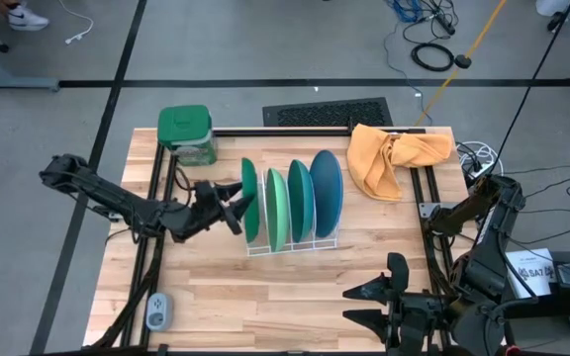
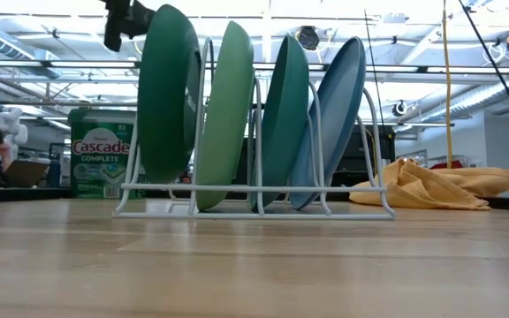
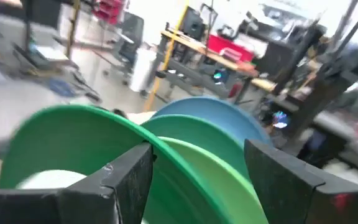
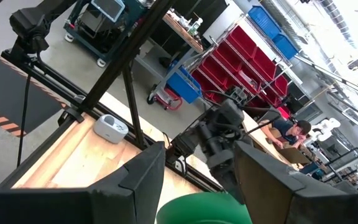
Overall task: Sort dishes
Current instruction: Put the green plate into the dish rack
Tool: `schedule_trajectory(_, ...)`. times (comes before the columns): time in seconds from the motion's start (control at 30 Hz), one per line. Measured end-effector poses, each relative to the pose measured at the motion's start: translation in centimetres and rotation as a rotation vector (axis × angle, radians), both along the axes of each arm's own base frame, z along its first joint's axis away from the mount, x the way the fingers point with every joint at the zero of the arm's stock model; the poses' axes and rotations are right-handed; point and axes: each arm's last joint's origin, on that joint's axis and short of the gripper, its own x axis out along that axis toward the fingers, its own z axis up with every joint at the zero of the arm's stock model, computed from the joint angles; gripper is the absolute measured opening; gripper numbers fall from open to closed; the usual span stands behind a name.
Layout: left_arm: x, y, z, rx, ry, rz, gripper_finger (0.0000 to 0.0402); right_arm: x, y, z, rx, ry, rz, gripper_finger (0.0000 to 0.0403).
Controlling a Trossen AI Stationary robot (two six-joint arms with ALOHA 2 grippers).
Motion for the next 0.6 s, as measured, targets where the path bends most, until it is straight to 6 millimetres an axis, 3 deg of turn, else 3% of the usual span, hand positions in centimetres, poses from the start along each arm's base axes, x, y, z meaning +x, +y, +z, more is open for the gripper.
schedule_trajectory(0.17,0.4,0.5,0.2,-0.167,-0.113,-0.078,0.0249,0.0,0.0,0.0,0.000,0.000,0.000,0.0183)
schedule_trajectory(0.37,0.4,0.8,-0.2,-0.228,-0.115,-0.068,0.0249,0.0,0.0,0.0,0.004,-0.001,0.000,0.0183)
schedule_trajectory(0.5,0.4,0.9,-0.8,-0.069,0.031,-0.066,0.0248,0.0,0.0,0.0,0.004,-0.001,0.000,0.0183)
schedule_trajectory(0.6,0.4,0.8,-1.1,0.144,0.184,-0.090,0.0248,0.0,0.0,0.0,0.003,0.000,0.000,0.0183)
